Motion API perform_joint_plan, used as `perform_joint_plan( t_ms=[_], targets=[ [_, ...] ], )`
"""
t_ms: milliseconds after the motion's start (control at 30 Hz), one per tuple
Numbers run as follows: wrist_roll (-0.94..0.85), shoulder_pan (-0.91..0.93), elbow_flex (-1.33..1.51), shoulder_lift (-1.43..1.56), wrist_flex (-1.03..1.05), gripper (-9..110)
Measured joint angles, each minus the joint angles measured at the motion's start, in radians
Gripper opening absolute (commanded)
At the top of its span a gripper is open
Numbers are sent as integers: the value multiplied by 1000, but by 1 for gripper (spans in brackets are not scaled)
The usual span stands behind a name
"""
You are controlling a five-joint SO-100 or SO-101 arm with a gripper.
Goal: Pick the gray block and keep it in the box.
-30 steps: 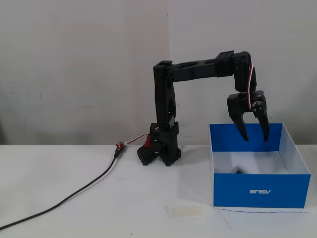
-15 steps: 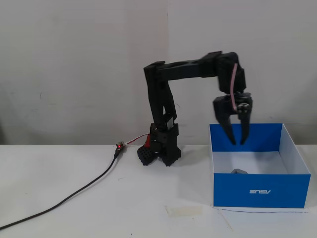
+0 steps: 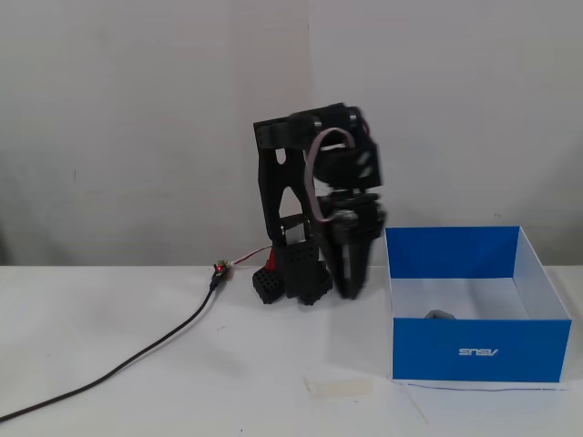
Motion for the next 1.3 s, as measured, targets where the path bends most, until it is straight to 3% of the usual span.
perform_joint_plan(
  t_ms=[167,500,900,1300],
  targets=[
    [21,169,41,29,-60,0],
    [132,370,385,146,-299,0],
    [186,443,796,328,-568,0],
    [216,419,1120,718,-661,0]
  ],
)
